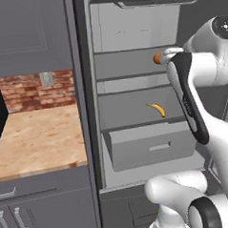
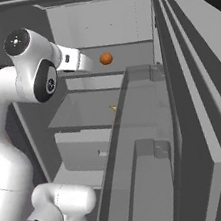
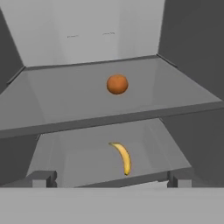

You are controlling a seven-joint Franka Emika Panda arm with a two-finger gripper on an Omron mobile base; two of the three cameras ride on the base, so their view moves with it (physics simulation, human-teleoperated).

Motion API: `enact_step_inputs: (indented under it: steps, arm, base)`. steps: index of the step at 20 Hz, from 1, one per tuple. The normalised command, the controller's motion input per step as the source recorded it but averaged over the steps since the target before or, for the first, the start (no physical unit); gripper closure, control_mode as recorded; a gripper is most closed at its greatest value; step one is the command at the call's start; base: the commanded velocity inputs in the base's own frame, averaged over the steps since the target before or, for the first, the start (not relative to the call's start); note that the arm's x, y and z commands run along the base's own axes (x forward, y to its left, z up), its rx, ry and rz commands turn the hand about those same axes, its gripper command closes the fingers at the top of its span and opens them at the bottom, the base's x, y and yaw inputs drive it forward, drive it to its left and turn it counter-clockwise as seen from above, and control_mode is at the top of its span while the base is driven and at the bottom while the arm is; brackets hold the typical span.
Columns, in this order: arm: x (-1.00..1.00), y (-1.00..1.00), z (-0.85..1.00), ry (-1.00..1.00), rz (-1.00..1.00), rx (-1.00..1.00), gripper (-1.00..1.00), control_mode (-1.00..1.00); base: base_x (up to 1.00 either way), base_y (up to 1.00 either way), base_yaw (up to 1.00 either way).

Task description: Retrieve the tangerine and banana from the fridge and place them into the bowl on the dining table.

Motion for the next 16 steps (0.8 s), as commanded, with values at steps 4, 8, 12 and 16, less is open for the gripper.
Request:
enact_step_inputs:
  steps: [4,8,12,16]
  arm:
    - [0.51,0.00,-0.09,0.00,0.00,0.00,-1.00,-1.00]
    - [0.53,-0.06,-0.16,0.00,0.00,0.00,-1.00,-1.00]
    - [0.54,-0.14,-0.24,0.00,-0.01,0.00,-1.00,-1.00]
    - [0.49,-0.30,-0.16,0.01,-0.04,0.00,-1.00,-1.00]
  base:
    - [0.00,0.00,0.00]
    - [0.00,0.00,0.00]
    - [0.00,0.00,0.00]
    - [0.00,0.00,0.00]
